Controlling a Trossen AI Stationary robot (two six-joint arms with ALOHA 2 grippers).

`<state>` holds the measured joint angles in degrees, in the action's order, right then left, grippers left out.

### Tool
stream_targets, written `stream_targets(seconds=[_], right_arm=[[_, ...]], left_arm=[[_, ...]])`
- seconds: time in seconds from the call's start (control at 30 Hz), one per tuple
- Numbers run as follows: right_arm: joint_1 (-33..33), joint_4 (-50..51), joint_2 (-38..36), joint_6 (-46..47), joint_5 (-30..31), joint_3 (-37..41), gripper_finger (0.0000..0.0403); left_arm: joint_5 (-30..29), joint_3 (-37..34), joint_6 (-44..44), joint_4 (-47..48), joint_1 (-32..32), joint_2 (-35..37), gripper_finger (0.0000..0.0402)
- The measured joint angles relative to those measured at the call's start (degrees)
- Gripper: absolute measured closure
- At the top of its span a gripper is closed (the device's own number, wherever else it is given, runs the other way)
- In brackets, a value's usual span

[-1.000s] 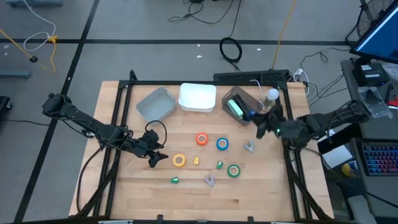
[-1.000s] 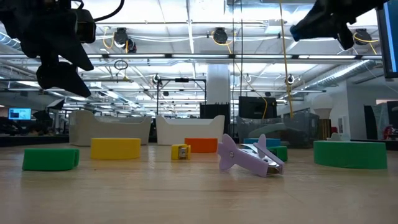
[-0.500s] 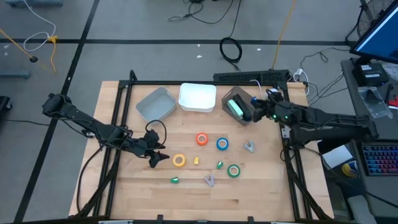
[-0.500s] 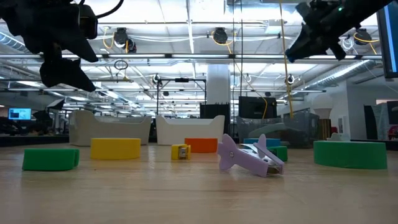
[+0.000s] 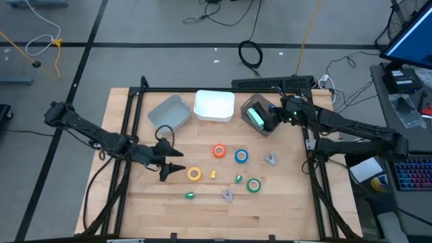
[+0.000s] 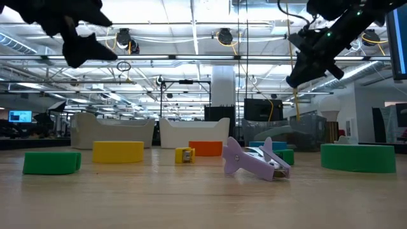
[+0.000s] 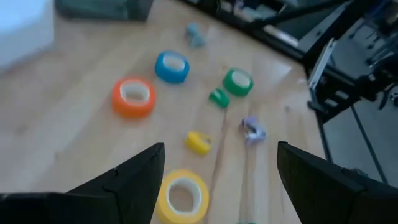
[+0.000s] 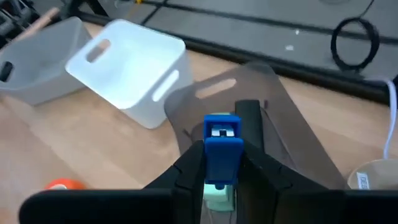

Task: Pick and place Stapler, Stapler remover, tape
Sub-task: Put the small blue stapler into the black bin

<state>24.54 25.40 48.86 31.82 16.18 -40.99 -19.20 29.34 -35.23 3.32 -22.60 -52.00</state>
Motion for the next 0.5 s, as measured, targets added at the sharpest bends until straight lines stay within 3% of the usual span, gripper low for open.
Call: stream_targets(seconds=[0.23, 0.5], right_arm=[[5.1, 1.2, 2.4, -2.6, -3.0, 0.0, 0.0333], [9.4, 6.5, 5.7, -3.2, -9.0, -0.7, 0.0333]], left_arm=[[4.4, 0.0, 7.8, 5.9, 5.1, 9.4, 0.0091], [7.7, 0.0, 14.0, 10.8, 12.0, 15.5, 0.0091]])
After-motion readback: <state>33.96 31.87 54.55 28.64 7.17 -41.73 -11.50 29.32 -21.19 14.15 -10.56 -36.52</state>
